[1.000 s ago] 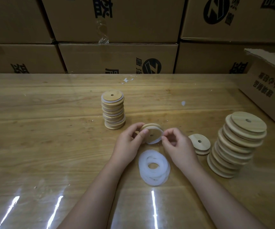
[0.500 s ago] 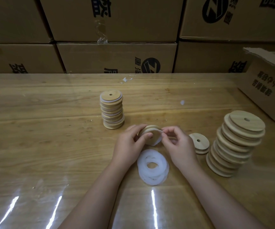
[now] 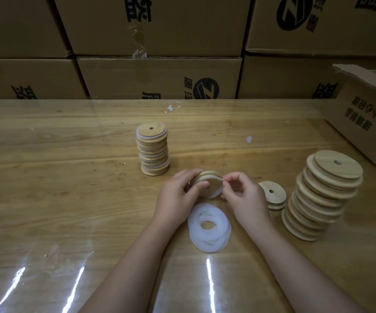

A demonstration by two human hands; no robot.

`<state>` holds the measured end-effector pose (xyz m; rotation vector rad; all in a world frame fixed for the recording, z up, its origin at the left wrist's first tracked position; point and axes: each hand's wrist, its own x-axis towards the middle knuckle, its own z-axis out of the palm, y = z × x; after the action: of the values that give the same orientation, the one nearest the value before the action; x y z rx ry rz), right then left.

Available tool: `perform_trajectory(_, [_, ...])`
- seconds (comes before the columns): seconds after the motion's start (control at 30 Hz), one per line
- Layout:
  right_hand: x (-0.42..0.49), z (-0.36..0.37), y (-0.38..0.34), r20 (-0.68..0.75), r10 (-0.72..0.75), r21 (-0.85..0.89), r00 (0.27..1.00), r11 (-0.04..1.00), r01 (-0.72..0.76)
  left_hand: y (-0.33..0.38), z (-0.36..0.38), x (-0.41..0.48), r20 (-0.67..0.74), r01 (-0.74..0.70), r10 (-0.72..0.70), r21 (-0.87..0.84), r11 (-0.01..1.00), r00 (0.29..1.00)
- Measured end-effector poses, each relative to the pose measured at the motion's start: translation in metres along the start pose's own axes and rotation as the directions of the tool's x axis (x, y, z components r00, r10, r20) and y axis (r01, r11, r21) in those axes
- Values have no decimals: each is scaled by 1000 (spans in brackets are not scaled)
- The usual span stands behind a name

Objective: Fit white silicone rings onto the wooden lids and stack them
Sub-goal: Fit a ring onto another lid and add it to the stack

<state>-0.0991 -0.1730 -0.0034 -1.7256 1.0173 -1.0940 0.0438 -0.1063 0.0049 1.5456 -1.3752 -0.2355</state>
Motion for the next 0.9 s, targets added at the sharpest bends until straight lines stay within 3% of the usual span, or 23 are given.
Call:
perform_trajectory(0.23, [1,-2,1,82,59,-35,995,998,-56,-4,1,1,-12,88,-88,-22,996,996])
perform_trajectory(0.37, [1,-2,2,88,33,-120,996,992,-22,-8,-1,3,49,198,-193,-140,970,980])
perform_trajectory(0.63, [1,-1,4,73,35,-69,997,997,-30,-7,-1,2,45,191,-186,-200,961,982])
perform_trajectory(0.9, [2,0,3,41,43,-46,998,998,-41,-9,1,3,35,157,-153,-147,977,988])
